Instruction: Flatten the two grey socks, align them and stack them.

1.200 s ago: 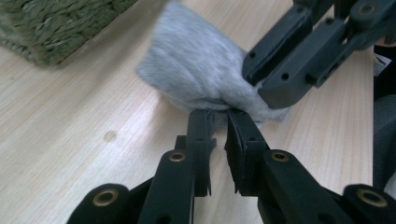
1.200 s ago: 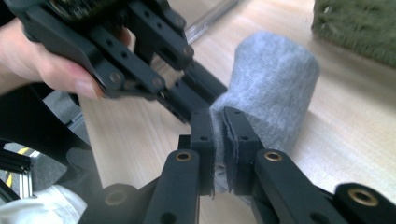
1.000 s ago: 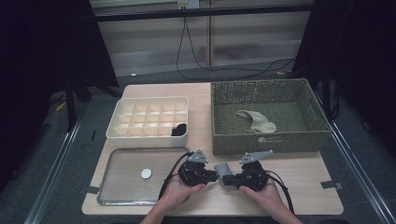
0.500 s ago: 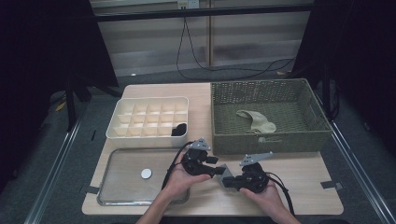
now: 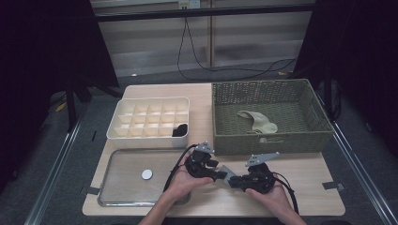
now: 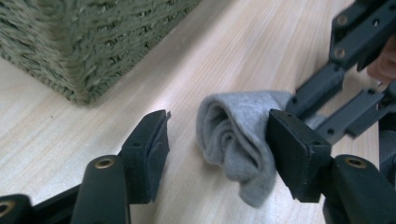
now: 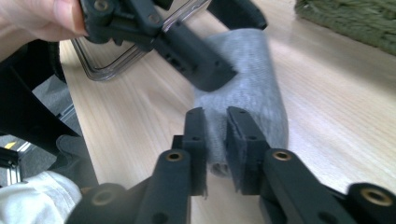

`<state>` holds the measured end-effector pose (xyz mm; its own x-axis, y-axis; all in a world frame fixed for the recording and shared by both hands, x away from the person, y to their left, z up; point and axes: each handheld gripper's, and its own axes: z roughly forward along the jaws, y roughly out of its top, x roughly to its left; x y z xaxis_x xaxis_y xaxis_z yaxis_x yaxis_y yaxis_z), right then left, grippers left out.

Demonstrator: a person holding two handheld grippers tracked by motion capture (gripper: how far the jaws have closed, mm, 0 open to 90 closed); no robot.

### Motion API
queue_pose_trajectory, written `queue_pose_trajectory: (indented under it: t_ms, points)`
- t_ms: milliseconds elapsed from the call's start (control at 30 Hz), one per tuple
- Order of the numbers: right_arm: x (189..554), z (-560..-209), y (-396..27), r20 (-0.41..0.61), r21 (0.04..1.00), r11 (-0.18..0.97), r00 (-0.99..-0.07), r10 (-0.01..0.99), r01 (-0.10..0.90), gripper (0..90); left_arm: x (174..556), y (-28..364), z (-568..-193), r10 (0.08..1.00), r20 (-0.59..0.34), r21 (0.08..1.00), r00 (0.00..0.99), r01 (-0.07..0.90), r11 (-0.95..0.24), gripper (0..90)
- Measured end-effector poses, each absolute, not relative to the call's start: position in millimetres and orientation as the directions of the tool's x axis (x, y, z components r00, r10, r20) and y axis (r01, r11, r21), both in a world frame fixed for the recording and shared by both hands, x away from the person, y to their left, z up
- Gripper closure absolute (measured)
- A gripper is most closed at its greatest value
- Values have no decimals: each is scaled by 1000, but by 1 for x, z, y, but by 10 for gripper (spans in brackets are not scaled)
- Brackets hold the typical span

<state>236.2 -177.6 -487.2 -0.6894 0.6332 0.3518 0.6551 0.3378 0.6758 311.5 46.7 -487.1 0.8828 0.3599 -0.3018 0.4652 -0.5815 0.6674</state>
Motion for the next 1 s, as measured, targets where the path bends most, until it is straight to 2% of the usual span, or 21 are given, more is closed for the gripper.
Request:
queue_pose_trajectory:
  t_ms: [200, 367, 500, 700, 1000]
  points:
    - [237, -486, -185, 357, 668, 321, -668, 653, 671, 725, 308, 43, -489, 340, -309, 662, 888, 457, -594, 372]
    - [238, -486, -185, 355, 660, 330, -668, 654, 674, 767, 308, 42, -490, 325, -314, 663, 892, 451, -597, 374]
    - [240, -487, -185, 347, 653, 339, -666, 661, 677, 799, 307, 41, -490, 308, -319, 671, 896, 443, -595, 440]
    - [240, -490, -184, 327, 650, 360, -674, 663, 669, 824, 305, 38, -494, 303, -318, 654, 898, 439, -616, 449]
    - [243, -491, -184, 328, 646, 363, -674, 662, 671, 833, 306, 37, -496, 273, -330, 674, 904, 428, -603, 522]
